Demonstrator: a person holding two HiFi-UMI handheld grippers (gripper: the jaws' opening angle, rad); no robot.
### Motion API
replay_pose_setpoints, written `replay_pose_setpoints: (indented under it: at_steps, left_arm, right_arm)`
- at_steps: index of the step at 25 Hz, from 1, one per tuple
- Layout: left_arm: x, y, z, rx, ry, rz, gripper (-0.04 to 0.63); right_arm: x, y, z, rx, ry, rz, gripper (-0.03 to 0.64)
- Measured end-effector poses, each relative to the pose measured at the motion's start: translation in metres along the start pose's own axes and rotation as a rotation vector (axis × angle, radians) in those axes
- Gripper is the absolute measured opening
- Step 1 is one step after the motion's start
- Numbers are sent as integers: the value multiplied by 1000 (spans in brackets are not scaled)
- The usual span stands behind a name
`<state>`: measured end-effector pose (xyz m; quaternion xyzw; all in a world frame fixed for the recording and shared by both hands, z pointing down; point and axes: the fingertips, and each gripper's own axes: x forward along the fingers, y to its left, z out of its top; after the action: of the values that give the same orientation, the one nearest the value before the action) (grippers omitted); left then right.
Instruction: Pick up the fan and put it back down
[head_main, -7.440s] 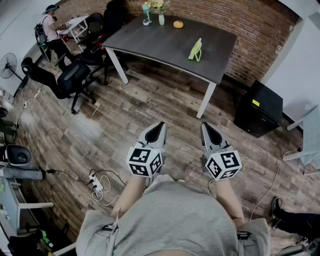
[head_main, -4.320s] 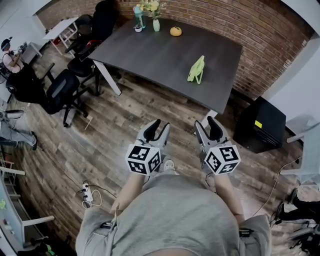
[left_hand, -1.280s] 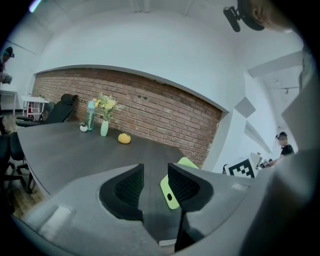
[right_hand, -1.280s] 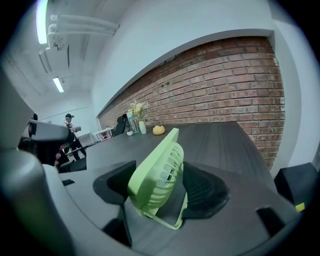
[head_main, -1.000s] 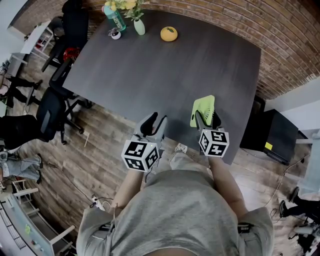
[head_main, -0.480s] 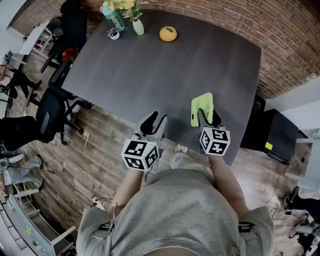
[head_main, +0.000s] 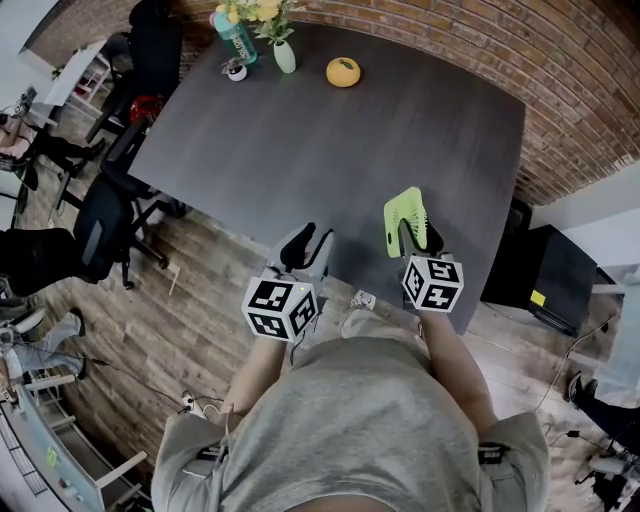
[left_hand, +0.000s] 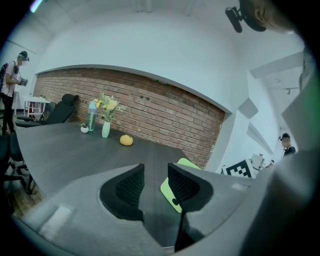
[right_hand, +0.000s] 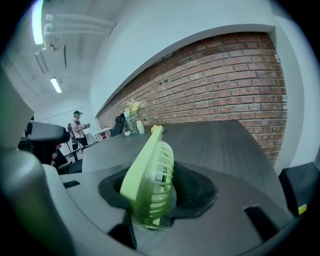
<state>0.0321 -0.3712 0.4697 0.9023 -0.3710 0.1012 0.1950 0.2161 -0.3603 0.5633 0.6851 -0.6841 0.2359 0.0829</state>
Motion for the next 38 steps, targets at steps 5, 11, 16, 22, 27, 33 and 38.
replay_pose_setpoints:
  at_steps: [5,11,16,22,27,33,38]
  left_arm:
    - [-8,-1,0,-3,-7,6,140]
    - [-15,-3,2,-5,-19,8,140]
    - [-21,-4,3,-4,-29,11,140]
    - [-27,-3,2,-13,-45,29,140]
    - [-30,0,3,-23,-53,43,140]
    - [-36,4,2,-27,-56,65,140]
    - [-41,11,2,-35,-55,92,140]
  right_arm:
    - [-8,9,3,-22,-3,23,179]
    - [-21,9,11,-25,-20,28,178]
    - [-28,11,24,-38,-42,34,178]
    - [-28,18,47,-79,-67,74,176]
    - [-20,28,68,-127,-86,112,176]
    - [-6,43,88,-172,-102,161,176]
    - [13,55,99,-197,-102,195,176]
